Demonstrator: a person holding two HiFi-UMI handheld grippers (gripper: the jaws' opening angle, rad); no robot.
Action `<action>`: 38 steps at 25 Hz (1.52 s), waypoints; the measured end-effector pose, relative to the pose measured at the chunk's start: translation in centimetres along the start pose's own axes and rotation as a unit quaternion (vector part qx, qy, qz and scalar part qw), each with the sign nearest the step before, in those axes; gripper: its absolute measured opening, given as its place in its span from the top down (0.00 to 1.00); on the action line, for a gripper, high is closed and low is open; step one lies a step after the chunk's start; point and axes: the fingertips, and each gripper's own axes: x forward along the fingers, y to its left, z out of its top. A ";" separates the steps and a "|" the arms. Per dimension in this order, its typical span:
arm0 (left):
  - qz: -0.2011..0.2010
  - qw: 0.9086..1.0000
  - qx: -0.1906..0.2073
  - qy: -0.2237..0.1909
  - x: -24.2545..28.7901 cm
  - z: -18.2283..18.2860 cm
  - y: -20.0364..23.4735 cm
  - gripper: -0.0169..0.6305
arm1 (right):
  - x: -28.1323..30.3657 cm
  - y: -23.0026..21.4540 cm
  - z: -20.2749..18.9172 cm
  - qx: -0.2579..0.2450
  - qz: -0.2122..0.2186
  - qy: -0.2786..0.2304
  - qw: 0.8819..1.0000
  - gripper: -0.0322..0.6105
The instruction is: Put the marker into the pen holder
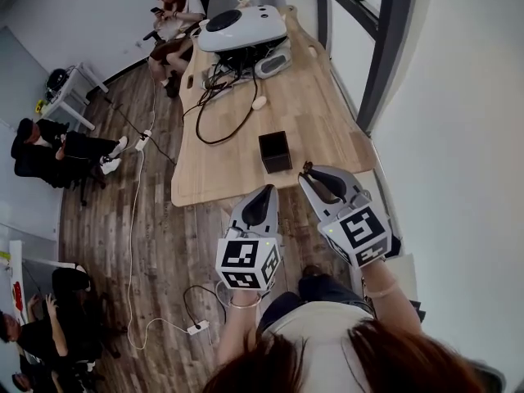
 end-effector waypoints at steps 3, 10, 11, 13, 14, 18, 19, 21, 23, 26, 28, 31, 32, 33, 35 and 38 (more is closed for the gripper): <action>0.008 1.000 -0.003 0.003 0.7 0.3 0.6 0.95 | 1.1 -0.8 0.2 0.001 0.008 0.001 1.000 0.85; 0.023 1.000 -0.008 0.013 1.3 -0.5 2.0 0.95 | 3.1 -1.1 -0.3 0.000 0.022 0.004 1.000 0.85; 0.022 1.000 -0.008 0.014 1.4 -0.5 2.2 0.95 | 3.5 -1.2 -0.4 0.000 0.022 0.004 1.000 0.85; 0.021 1.000 -0.008 0.015 1.7 -0.6 2.7 0.95 | 4.1 -1.4 -0.4 -0.001 0.021 0.005 1.000 0.85; 0.019 1.000 -0.008 0.015 1.9 -0.6 2.9 0.95 | 4.5 -1.5 -0.4 -0.001 0.020 0.006 1.000 0.85; 0.013 1.000 -0.005 0.019 3.0 -0.5 4.2 0.95 | 6.3 -1.9 -0.4 0.002 0.016 0.011 1.000 0.85; 0.010 1.000 -0.005 0.020 3.3 -0.4 4.6 0.95 | 6.8 -2.0 -0.4 0.002 0.014 0.013 1.000 0.85; 0.007 1.000 -0.006 0.020 3.8 -0.4 5.3 0.95 | 7.7 -2.3 -0.5 0.002 0.011 0.016 1.000 0.85; 0.004 1.000 -0.005 0.021 4.4 -0.3 6.0 0.95 | 8.6 -2.5 -0.6 0.003 0.008 0.019 1.000 0.85; 0.000 1.000 -0.004 0.024 5.0 -0.2 7.1 0.95 | 10.0 -2.7 -0.6 0.004 0.006 0.025 1.000 0.85; -0.003 1.000 -0.006 0.025 5.5 -0.1 7.7 0.95 | 10.9 -3.0 -0.6 0.003 0.005 0.028 1.000 0.85; -0.006 1.000 -0.007 0.027 6.1 -0.1 8.7 0.95 | 12.3 -3.4 -0.9 -0.001 0.004 0.035 0.999 0.85; -0.007 1.000 -0.007 0.029 6.3 -0.2 9.0 0.95 | 12.8 -3.5 -1.0 -0.004 0.004 0.038 0.999 0.85; -0.008 0.999 -0.007 0.030 6.5 -0.3 9.3 0.95 | 13.3 -3.5 -1.2 -0.007 0.003 0.042 0.999 0.85; -0.009 0.999 -0.009 0.034 6.8 -0.4 9.9 0.95 | 14.1 -3.7 -1.6 -0.012 0.003 0.050 0.999 0.85; -0.012 0.999 -0.010 0.037 7.3 -0.6 10.6 0.95 | 15.4 -3.9 -2.2 -0.016 0.003 0.059 0.998 0.85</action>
